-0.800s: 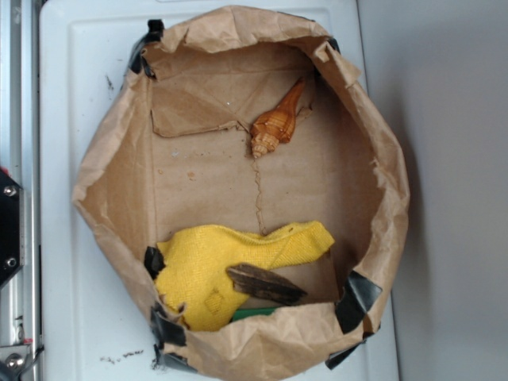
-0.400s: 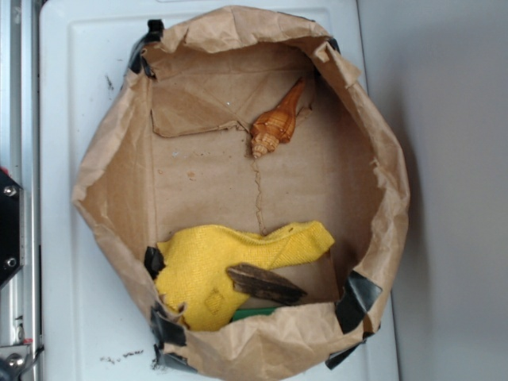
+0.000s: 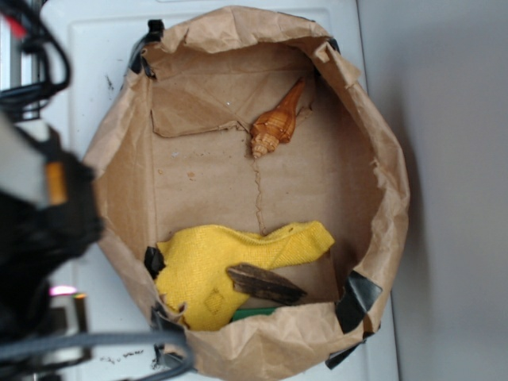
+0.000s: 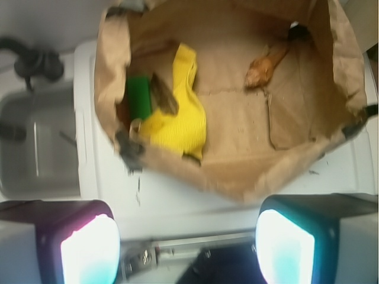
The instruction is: Grab the shell.
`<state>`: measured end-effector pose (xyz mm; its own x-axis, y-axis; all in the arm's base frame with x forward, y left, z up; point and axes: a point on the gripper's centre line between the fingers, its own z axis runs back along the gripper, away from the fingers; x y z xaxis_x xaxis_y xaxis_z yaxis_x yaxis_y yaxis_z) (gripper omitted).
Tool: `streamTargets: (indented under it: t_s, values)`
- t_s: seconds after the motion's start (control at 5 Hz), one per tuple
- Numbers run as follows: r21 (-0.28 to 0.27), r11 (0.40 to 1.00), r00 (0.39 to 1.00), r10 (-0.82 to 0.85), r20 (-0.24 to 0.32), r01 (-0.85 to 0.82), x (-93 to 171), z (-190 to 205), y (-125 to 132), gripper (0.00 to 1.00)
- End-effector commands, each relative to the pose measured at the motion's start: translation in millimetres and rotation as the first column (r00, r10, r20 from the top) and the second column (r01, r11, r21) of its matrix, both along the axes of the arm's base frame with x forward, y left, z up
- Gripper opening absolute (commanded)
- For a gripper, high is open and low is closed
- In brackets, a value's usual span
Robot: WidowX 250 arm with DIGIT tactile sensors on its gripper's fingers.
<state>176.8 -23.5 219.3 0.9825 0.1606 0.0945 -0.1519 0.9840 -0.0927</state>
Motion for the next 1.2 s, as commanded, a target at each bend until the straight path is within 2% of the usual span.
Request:
streamTargets:
  t_s: [0.0, 0.4, 0.6, 1.0]
  values:
    - [-0.103, 0.939, 0.933, 0.339, 0.118, -0.328, 62, -9, 39, 1.00]
    - [-0.024, 0.874, 0.870, 0.485, 0.083, -0.485, 94, -61, 73, 1.00]
    - [0.015, 0.902, 0.902, 0.431, 0.026, -0.431, 102, -75, 87, 1.00]
    - [0.015, 0.902, 0.902, 0.431, 0.026, -0.431, 102, -75, 87, 1.00]
